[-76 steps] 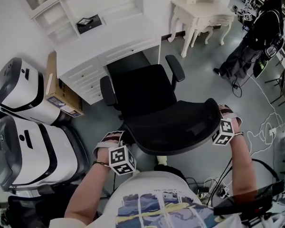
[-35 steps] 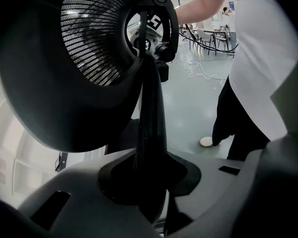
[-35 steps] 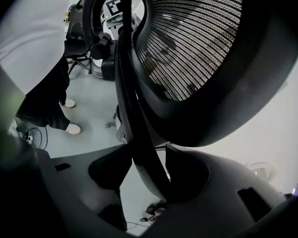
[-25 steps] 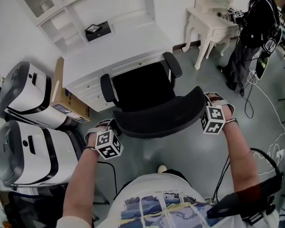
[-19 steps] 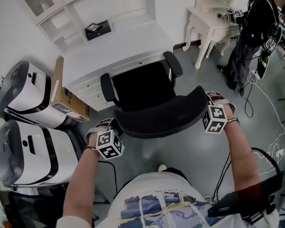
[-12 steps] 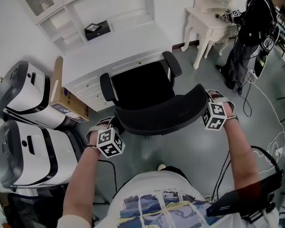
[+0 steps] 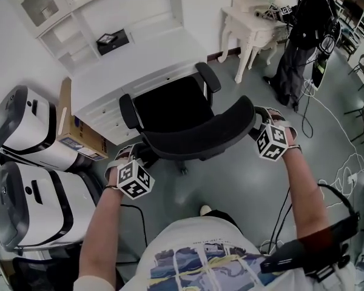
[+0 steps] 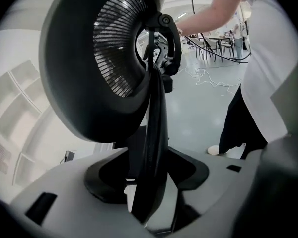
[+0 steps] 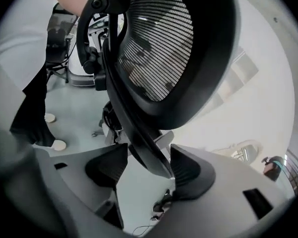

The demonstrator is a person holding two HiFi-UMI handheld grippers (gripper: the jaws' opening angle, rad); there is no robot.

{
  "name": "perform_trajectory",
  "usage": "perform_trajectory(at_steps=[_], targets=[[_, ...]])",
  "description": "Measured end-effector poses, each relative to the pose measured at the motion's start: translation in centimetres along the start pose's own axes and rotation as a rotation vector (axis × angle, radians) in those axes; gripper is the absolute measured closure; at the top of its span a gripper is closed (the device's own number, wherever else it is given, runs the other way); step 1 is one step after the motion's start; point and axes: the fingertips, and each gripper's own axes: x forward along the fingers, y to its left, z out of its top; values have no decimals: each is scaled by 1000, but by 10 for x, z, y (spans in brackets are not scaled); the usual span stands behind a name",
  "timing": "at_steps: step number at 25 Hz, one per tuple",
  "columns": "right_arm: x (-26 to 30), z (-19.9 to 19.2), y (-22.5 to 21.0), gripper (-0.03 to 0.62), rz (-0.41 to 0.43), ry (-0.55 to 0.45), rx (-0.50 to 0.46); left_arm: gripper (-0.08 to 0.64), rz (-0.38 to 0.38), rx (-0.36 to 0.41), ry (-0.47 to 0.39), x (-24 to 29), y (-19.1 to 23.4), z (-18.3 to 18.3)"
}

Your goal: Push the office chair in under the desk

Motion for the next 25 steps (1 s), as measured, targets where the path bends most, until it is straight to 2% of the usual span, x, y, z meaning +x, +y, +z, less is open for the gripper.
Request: perform_trajectory(at_steps=[4, 8, 12, 18, 21, 25], targets=[[-22, -7, 5, 313, -51, 17, 59, 319, 19, -16, -51, -16, 1, 4], [-47, -10, 13, 358, -111, 21, 146, 319, 49, -53, -113, -40, 4, 7], [-71, -9, 30, 493, -164, 31, 243, 327, 69, -126, -189, -68, 0, 3], [-97, 10, 91, 545, -122, 34, 409, 427, 78, -244, -334, -112, -19, 2], [-110, 28, 127, 554, -87, -2, 524, 491, 44, -325, -423, -133, -33, 4], [-126, 55, 171, 563, -59, -61, 687, 537, -23, -432, -502, -155, -54, 0]])
